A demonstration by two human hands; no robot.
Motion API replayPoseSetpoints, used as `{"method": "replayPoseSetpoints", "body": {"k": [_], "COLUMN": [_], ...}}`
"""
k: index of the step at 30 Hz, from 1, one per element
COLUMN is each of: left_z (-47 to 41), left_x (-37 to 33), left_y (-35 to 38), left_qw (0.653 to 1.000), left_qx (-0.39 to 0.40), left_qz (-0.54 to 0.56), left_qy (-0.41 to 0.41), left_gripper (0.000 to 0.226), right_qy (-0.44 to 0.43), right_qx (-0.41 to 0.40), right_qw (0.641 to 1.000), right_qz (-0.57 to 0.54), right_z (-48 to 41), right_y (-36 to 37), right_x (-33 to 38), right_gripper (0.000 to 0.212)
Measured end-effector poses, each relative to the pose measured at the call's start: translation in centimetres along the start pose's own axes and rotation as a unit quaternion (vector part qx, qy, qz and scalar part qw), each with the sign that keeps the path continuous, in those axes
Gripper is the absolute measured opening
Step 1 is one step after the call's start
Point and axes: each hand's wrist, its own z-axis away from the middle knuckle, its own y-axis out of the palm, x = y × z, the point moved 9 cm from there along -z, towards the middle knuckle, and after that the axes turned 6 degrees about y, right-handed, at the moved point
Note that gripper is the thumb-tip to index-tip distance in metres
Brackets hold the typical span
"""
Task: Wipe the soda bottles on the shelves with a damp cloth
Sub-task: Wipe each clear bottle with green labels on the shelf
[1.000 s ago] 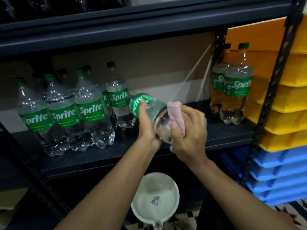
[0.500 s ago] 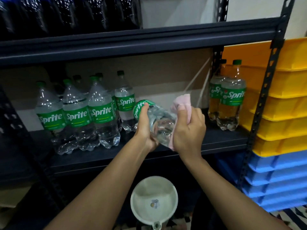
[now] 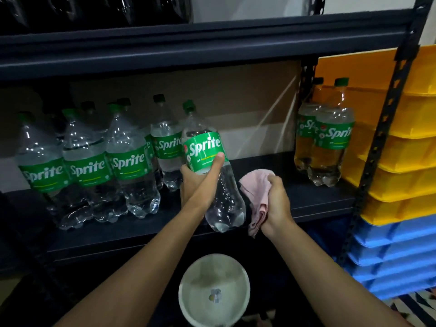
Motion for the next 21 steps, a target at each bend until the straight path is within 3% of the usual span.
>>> {"method": "replayPoseSetpoints", "body": {"k": [2, 3, 4, 5, 6, 7, 8, 9, 11, 13, 17, 21], "left_z": [-0.9, -1.4, -1.9, -2.4, -2.7, -2.9, -2.9, -3.3, -3.5, -3.6, -3.3, -3.8], "left_x": [0.0, 0.2, 0.5, 0.8, 1.0, 1.1, 1.2, 1.5, 1.7, 1.8, 2.2, 2.4], "left_y": [-0.4, -0.6, -0.5, -0.5, -0.7, -0.8, -0.9, -0.9, -0.9, -0.7, 0.0, 0.4], "left_qw": [0.999, 0.999, 0.998, 0.998, 0.996, 0.995, 0.993, 0.992, 0.988, 0.984, 0.981, 0.988], "left_qx": [-0.016, -0.024, -0.029, -0.035, -0.043, -0.053, -0.063, -0.073, -0.088, -0.095, -0.085, -0.037], "left_qz": [-0.023, -0.026, -0.031, -0.038, -0.047, -0.055, -0.06, -0.063, -0.071, -0.079, -0.073, -0.058], "left_qy": [0.022, 0.031, 0.038, 0.047, 0.059, 0.071, 0.08, 0.087, 0.103, 0.131, 0.156, 0.141], "left_gripper": [0.079, 0.076, 0.074, 0.072, 0.071, 0.073, 0.076, 0.078, 0.081, 0.088, 0.101, 0.116], "right_qy": [-0.118, -0.214, -0.316, -0.39, -0.412, -0.388, -0.342, -0.299, -0.229, -0.203, -0.186, -0.15], "right_qx": [-0.031, -0.053, -0.083, -0.109, -0.115, -0.104, -0.086, -0.069, -0.05, -0.052, -0.073, -0.077], "right_qw": [0.978, 0.931, 0.842, 0.722, 0.605, 0.517, 0.465, 0.444, 0.468, 0.495, 0.498, 0.507], "right_qz": [0.168, 0.292, 0.429, 0.561, 0.672, 0.755, 0.812, 0.842, 0.852, 0.843, 0.844, 0.845], "right_z": [-0.6, -0.3, -0.1, -0.2, -1.0, -2.4, -4.0, -5.0, -5.5, -5.8, -5.6, -5.6], "right_y": [0.0, 0.4, 1.1, 2.1, 2.9, 3.1, 2.5, 1.9, 0.7, 0.0, 0.3, 0.3], "right_x": [3.2, 5.0, 6.4, 6.6, 5.5, 3.8, 1.5, -0.3, -2.9, -4.2, -4.5, -4.2], "right_gripper": [0.024, 0.025, 0.028, 0.031, 0.035, 0.04, 0.043, 0.045, 0.051, 0.056, 0.082, 0.063]}}
